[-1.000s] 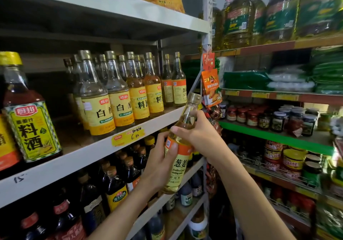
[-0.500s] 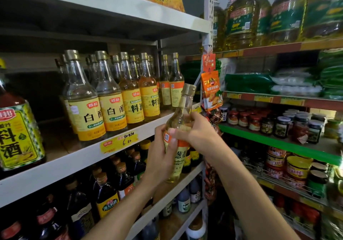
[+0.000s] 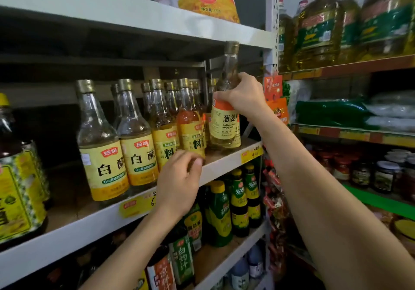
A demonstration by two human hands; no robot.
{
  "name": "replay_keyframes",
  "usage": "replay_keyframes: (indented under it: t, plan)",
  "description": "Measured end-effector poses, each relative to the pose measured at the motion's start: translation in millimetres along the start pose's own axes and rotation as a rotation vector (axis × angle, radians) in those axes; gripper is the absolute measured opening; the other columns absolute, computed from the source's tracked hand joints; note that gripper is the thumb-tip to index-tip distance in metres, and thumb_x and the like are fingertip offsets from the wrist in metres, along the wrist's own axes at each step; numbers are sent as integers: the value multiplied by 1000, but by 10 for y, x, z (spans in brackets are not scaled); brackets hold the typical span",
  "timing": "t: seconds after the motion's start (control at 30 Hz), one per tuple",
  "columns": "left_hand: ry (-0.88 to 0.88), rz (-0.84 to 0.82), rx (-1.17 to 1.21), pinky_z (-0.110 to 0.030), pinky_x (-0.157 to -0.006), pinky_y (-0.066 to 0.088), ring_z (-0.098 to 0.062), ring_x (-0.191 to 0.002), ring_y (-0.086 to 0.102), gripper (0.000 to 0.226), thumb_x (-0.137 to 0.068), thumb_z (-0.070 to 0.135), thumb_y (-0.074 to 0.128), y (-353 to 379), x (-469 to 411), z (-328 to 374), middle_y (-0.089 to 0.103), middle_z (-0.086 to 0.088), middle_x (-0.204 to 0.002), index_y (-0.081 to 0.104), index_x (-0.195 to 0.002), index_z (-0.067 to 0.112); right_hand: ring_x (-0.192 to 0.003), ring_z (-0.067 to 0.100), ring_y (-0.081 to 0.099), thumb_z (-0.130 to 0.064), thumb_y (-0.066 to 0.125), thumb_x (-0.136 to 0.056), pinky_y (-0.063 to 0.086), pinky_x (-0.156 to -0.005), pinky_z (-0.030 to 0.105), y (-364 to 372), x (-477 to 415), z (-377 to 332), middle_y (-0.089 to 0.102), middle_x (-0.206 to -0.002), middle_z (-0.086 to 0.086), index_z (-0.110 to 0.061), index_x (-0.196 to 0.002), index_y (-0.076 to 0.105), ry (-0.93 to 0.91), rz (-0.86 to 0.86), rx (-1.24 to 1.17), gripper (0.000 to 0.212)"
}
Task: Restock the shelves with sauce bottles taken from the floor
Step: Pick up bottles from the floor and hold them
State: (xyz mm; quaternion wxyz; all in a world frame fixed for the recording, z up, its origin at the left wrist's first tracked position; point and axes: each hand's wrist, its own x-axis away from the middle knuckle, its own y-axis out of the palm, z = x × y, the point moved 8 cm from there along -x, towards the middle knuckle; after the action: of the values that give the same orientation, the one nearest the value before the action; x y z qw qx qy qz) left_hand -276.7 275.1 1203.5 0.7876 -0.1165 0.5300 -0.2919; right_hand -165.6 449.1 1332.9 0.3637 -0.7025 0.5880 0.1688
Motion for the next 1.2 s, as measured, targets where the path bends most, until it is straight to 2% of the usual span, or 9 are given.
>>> replay_keyframes:
  t: [0.17,0.37,0.47,0.53,0.6,0.77,0.9,1.03,1.2]
  plan:
    - [-6,-50,-94,-17,-70,40,5,-88,53,13,-96,22,55,-175,126,-206,59,17,-91,67,-91,23,-98,18,63,-38,85,-73,53,-81,34,436,-198,224,64,-101,-6,-24,-110,55,16,-63,-18,49]
    - [-20,-35,-66,-25,-75,48,1,-92,56,19,-94,28,51,-298,220,-297,61,19,-91,69,-89,26,-98,20,65,-40,82,-78,55,-91,45,784,-338,425,68,-103,-3,-26,-106,55,74,-99,-55,41]
    - [-25,-41,-22,-25,-74,48,0,-92,57,21,-88,33,48,-323,258,-274,62,20,-90,68,-86,29,-91,17,65,-44,78,-81,54,-84,38,869,-373,463,68,-97,-4,-21,-107,61,89,-109,-36,39]
    - [-26,-45,4,-24,-72,47,-1,-92,58,20,-88,33,48,-335,275,-250,62,21,-89,68,-85,30,-83,10,62,-45,76,-83,50,-73,31,874,-368,446,65,-87,-10,-28,-91,59,69,-87,-17,24]
    - [-32,-48,23,-23,-72,47,-1,-92,58,20,-88,33,48,-345,289,-229,62,21,-88,68,-85,31,-81,9,61,-45,73,-86,49,-72,31,897,-332,454,63,-84,-12,-32,-84,53,66,-82,2,24]
    - [-64,-66,68,-11,-70,42,0,-95,58,19,-87,36,47,-346,311,-213,62,22,-87,66,-83,35,-86,17,65,-43,70,-88,50,-68,33,994,-247,580,68,-92,-4,-18,-107,61,113,-93,55,33]
    - [-51,-64,97,-16,-72,44,-2,-94,58,19,-88,33,48,-353,317,-194,62,21,-91,67,-83,34,-83,19,65,-42,67,-90,55,-75,39,1012,-252,550,69,-92,0,-14,-109,60,115,-114,96,34]
    - [-40,-73,129,-20,-72,45,-4,-92,60,22,-89,38,47,-363,326,-167,64,20,-89,68,-84,32,-59,15,57,-36,59,-96,44,-57,30,1010,-279,436,60,-65,-2,-16,-79,59,89,-179,209,26]
    - [-40,-76,138,-23,-70,45,-6,-91,61,19,-89,32,50,-388,345,-172,64,20,-89,68,-83,33,-55,17,50,-24,49,-94,41,-54,30,965,-333,251,52,-60,-2,-18,-63,52,73,-188,378,32]
